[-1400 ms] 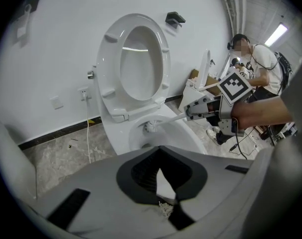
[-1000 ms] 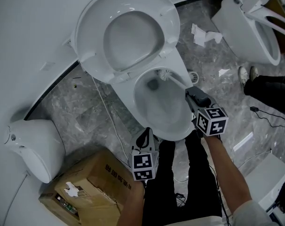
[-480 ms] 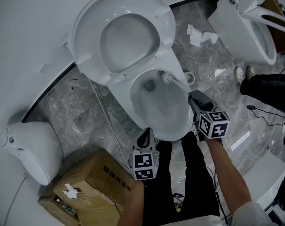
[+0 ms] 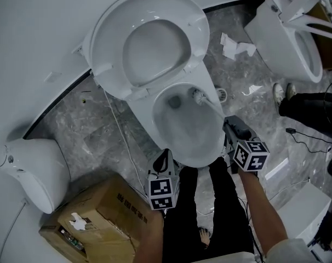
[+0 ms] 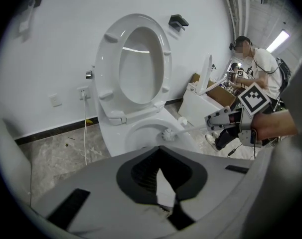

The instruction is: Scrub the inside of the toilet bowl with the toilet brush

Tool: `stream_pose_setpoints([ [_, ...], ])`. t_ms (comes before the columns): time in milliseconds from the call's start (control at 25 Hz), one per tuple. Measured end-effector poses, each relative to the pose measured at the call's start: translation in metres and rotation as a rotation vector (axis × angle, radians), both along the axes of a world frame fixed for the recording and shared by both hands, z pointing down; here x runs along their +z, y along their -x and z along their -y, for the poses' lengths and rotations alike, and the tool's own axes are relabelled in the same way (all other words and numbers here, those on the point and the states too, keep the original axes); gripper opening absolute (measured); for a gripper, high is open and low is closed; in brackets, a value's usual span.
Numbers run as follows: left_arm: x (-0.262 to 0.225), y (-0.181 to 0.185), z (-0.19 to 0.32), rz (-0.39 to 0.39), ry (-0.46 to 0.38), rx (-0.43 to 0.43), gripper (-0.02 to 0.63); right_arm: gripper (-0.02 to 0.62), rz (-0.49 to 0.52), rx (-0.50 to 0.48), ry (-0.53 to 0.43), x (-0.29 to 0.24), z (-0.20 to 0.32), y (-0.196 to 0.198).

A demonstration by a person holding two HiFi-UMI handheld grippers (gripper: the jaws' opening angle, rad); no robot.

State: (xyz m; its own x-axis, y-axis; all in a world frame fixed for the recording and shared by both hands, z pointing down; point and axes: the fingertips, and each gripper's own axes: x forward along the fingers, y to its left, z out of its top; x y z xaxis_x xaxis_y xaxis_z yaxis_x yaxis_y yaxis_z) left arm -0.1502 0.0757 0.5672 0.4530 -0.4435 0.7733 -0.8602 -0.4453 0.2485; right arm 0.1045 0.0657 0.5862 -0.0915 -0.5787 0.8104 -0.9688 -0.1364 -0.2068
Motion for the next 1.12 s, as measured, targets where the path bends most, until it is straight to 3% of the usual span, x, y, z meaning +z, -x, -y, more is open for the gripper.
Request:
stream_pose_setpoints([
  [680,-0.01,-0.014,-0.018,-0.003,-0.012,-0.041,0.029,0.187,-0.015,-0.032,0.041,-0.004,-0.037,-0.012],
  [880,-0.012,-0.023,-0.031,0.012,-0.029,0.007,0.029,0.187,-0.004,-0.027,0.05,-0.003,-0.052,-0.015],
  [1120,-0.013,-0.027,-0.042,0.016,-0.032,-0.021,0.029,0.187,0.007,-0.046,0.056,-0.006,-0.071,-0.019],
])
